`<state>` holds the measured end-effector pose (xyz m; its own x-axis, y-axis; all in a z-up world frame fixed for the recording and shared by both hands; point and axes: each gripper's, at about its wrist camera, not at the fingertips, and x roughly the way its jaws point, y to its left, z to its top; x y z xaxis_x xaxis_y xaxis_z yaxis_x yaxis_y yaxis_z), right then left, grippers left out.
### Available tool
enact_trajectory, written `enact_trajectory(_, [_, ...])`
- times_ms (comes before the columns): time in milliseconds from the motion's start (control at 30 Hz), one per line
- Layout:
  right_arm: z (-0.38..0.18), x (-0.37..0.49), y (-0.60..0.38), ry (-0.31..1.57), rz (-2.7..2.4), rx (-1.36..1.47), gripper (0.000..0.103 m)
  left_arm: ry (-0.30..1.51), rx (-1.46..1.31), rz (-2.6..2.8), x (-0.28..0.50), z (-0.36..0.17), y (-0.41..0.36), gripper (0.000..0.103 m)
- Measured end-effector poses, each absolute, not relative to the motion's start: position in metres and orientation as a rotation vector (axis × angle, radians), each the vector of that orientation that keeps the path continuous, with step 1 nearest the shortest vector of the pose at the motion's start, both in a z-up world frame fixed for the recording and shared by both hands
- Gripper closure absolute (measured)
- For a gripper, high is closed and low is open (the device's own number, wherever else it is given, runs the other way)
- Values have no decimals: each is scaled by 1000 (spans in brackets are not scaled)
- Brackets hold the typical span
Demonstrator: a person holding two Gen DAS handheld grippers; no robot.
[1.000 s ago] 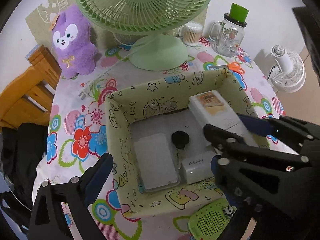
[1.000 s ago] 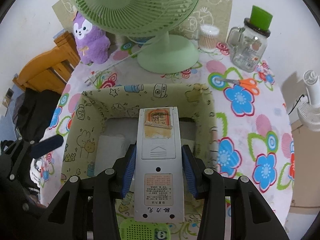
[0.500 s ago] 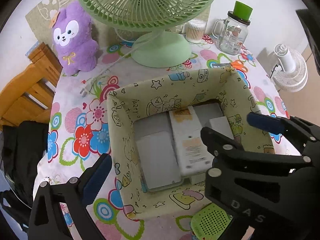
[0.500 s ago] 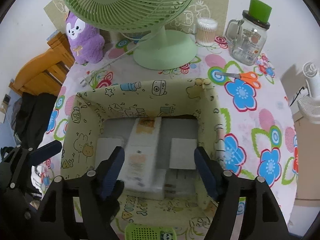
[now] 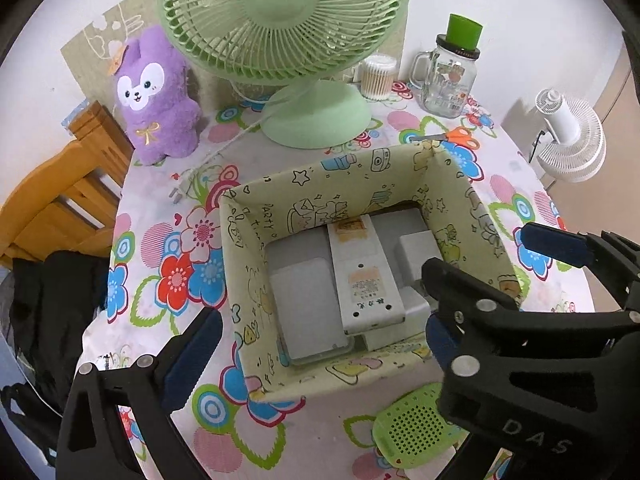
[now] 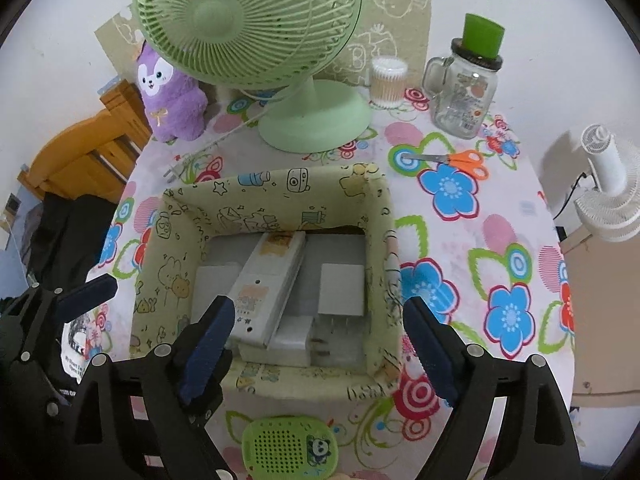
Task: Organize rigid objects
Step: 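Withdraw both tools from the box back over the bed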
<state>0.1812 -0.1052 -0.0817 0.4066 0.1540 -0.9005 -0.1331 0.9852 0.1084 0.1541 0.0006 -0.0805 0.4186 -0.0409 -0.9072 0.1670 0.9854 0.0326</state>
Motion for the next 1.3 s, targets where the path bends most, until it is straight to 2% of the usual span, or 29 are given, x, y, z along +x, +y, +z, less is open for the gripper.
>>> enact_trajectory(1300, [-34,101,-128,996,216,-54,13,1050,80,-81,80,-44,-10,0])
